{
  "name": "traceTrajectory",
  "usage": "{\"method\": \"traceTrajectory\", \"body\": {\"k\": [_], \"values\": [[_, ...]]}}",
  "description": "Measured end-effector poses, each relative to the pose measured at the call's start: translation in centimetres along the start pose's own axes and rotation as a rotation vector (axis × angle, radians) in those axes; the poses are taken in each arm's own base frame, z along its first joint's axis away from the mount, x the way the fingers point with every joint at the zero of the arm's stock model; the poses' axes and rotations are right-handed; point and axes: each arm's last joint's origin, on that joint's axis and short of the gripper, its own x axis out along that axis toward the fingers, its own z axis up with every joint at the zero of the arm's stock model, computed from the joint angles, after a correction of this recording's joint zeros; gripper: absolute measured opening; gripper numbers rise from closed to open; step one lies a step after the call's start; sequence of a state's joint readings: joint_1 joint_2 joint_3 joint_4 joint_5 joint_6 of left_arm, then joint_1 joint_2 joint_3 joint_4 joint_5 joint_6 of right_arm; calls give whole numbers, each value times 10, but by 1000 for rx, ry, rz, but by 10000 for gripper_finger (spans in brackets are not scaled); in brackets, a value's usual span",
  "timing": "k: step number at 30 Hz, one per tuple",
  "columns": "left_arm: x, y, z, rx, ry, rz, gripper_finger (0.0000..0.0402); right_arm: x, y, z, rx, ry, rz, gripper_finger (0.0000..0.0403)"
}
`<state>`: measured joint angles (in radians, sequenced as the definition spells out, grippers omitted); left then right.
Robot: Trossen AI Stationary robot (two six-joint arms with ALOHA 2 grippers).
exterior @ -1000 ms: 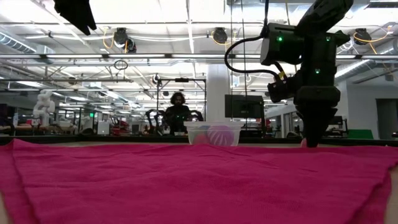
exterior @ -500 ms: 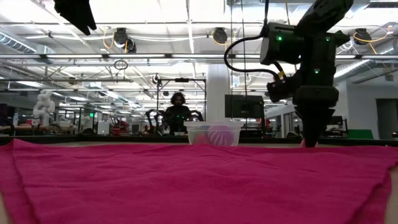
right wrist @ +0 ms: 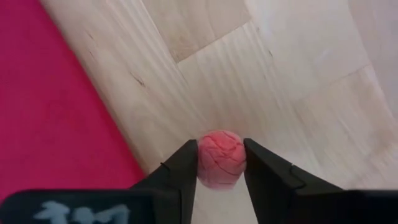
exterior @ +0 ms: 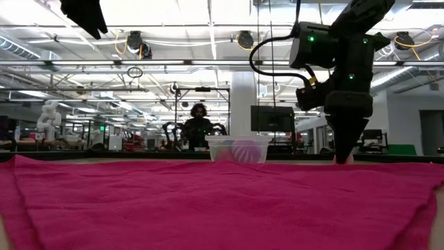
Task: Pick and placing Produce into tupperware
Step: Put the pink peach into the transparent bin
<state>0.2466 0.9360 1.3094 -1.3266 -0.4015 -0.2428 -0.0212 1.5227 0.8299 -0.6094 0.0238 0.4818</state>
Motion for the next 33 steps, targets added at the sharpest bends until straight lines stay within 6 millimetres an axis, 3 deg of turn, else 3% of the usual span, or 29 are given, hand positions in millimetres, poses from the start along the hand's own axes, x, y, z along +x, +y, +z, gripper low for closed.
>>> {"method": "traceTrajectory", "body": {"k": [11, 15, 25, 30, 33], "values": [[0, 0, 0, 0, 0, 0, 361, 0, 0, 0, 3, 8, -2, 105], [0, 0, 0, 0, 0, 0, 361, -8, 4, 8, -3, -23, 14, 105], [0, 0, 0, 0, 2, -8, 361, -60, 23, 63, -101, -285, 116, 105], [0, 0, 0, 0, 2, -10, 361, -84, 20, 92, -169, -366, 107, 105], [0, 0, 0, 0, 4, -13, 360, -85, 14, 109, -182, -330, 74, 105]]}}
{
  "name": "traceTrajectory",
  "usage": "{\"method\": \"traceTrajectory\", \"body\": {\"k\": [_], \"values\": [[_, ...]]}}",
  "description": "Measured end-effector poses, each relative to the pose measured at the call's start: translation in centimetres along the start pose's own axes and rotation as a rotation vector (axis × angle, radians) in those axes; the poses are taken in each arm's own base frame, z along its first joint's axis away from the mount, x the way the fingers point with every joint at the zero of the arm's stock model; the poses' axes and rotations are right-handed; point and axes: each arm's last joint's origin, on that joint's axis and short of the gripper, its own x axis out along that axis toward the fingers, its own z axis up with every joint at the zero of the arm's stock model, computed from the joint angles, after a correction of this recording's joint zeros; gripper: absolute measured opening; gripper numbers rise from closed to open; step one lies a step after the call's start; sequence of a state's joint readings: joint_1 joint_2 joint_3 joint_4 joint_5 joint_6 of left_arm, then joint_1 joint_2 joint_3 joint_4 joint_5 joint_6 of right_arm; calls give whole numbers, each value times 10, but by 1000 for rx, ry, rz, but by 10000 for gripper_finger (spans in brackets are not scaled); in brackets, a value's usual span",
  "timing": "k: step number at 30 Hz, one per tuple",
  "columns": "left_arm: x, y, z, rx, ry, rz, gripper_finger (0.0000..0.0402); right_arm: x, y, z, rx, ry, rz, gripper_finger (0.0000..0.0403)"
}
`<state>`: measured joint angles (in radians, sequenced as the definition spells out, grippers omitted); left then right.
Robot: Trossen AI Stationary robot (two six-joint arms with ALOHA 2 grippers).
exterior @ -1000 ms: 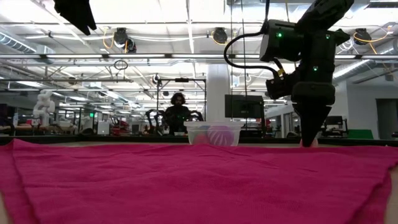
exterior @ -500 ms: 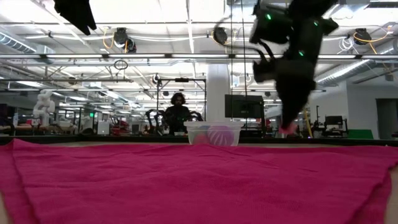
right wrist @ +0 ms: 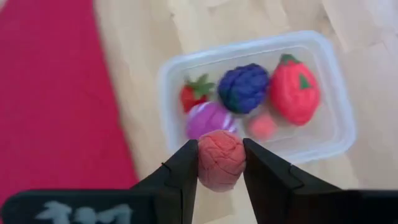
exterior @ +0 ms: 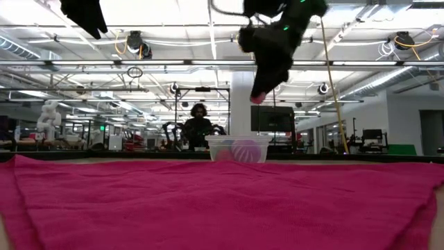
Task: Pick and placing Produce into tupperware
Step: Put the pink peach into the transparent bin
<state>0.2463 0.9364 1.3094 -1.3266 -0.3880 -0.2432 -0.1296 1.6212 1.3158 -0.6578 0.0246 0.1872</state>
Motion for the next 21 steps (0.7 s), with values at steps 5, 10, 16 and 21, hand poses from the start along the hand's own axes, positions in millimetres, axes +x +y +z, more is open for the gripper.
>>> {"method": "traceTrajectory", "body": {"k": [5, 10, 16, 21], "values": [[0, 0, 0, 1, 3, -8, 361, 25, -13, 23, -59, 126, -39, 105], [0, -1, 0, 4, 6, -22, 361, 45, -24, 38, -61, 173, -57, 105], [0, -1, 0, 5, 6, -23, 361, 65, -31, 36, -88, 227, -63, 105], [0, -1, 0, 5, 6, -23, 361, 82, -38, 30, -94, 292, -69, 105]]}}
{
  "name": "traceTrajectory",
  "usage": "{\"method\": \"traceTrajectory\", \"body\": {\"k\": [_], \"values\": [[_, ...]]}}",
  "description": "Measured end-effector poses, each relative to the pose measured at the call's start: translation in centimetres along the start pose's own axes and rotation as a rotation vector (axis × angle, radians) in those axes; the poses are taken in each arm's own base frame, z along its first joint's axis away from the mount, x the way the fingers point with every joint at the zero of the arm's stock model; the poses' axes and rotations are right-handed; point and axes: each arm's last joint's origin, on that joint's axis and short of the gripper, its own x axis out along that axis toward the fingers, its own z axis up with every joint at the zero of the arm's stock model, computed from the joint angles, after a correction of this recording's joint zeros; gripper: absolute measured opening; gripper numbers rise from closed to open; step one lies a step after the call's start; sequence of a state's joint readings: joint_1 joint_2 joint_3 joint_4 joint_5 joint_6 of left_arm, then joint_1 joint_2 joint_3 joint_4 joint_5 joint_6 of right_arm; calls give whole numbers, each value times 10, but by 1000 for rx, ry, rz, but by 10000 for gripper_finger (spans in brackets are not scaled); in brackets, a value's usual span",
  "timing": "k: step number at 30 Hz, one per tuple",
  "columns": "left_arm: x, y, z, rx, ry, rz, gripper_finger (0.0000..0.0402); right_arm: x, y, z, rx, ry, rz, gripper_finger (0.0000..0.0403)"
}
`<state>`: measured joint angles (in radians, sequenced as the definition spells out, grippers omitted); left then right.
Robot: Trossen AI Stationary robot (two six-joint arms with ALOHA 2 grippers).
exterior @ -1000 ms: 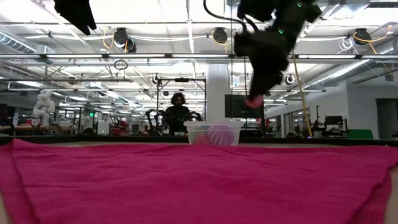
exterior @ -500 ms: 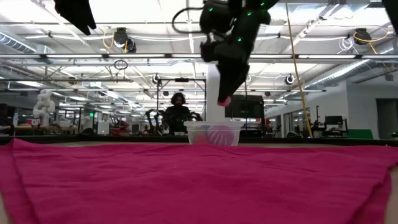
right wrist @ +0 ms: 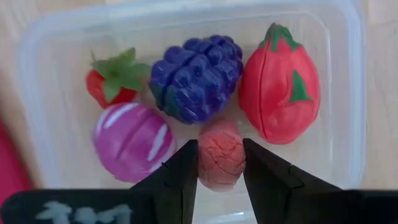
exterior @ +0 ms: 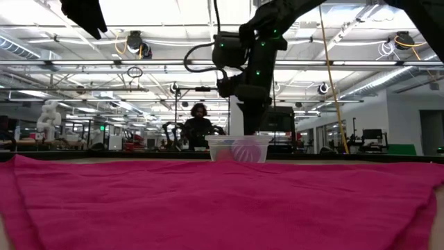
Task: Pick and placing Produce into tupperware
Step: Put the pink peach into the transparent bin
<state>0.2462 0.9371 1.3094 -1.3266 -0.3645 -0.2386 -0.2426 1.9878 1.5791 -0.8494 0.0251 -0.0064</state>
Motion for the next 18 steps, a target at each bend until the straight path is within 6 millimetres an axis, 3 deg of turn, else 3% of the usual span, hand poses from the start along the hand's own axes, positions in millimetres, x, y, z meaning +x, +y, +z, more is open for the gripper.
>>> {"method": "traceTrajectory", "body": {"k": [18], "values": [[0, 0, 0, 6, 0, 0, 361, 3, -6, -3, -26, 35, -3, 105]]}}
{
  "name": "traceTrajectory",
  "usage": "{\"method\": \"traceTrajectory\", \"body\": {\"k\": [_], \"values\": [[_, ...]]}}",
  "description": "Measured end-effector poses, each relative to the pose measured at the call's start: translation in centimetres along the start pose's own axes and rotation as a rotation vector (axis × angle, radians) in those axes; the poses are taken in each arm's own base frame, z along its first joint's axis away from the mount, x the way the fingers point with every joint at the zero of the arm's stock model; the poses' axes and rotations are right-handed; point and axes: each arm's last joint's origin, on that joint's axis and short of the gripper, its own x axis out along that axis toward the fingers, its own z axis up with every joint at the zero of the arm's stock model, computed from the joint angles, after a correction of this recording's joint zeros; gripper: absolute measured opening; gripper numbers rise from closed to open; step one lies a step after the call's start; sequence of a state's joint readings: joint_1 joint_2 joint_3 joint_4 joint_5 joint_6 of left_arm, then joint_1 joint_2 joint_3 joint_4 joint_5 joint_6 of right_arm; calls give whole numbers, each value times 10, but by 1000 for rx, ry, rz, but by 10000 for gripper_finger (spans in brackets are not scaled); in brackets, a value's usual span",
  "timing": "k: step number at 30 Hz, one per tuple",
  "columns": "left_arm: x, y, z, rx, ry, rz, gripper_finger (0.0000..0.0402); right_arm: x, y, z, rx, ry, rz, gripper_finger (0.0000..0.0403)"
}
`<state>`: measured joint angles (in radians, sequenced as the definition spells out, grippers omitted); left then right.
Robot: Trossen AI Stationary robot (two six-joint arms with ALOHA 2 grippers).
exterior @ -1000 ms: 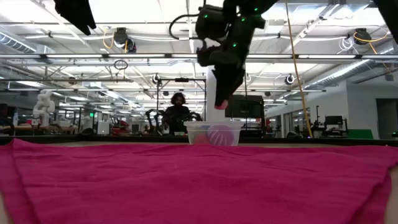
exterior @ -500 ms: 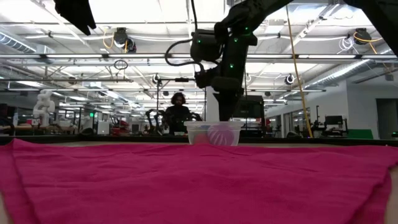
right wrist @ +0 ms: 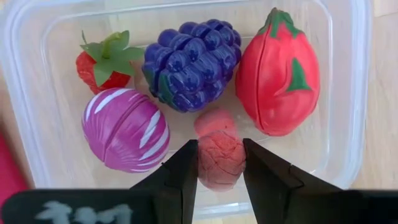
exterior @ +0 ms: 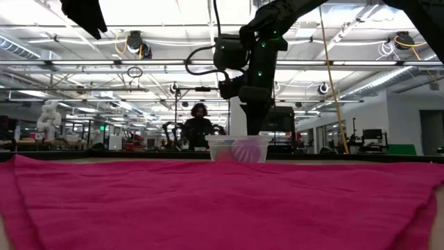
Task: Pick and placing Produce into tupperware
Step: Put the pink peach into the transparent bin
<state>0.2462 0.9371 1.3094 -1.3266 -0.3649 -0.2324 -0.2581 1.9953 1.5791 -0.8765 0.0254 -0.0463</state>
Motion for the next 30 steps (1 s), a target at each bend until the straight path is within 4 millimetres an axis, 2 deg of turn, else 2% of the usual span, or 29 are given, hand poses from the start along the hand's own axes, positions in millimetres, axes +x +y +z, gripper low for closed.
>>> {"method": "traceTrajectory", "body": {"k": [30], "values": [[0, 0, 0, -1, 0, 0, 361, 7, 12, -1, -25, -24, 6, 105]]}}
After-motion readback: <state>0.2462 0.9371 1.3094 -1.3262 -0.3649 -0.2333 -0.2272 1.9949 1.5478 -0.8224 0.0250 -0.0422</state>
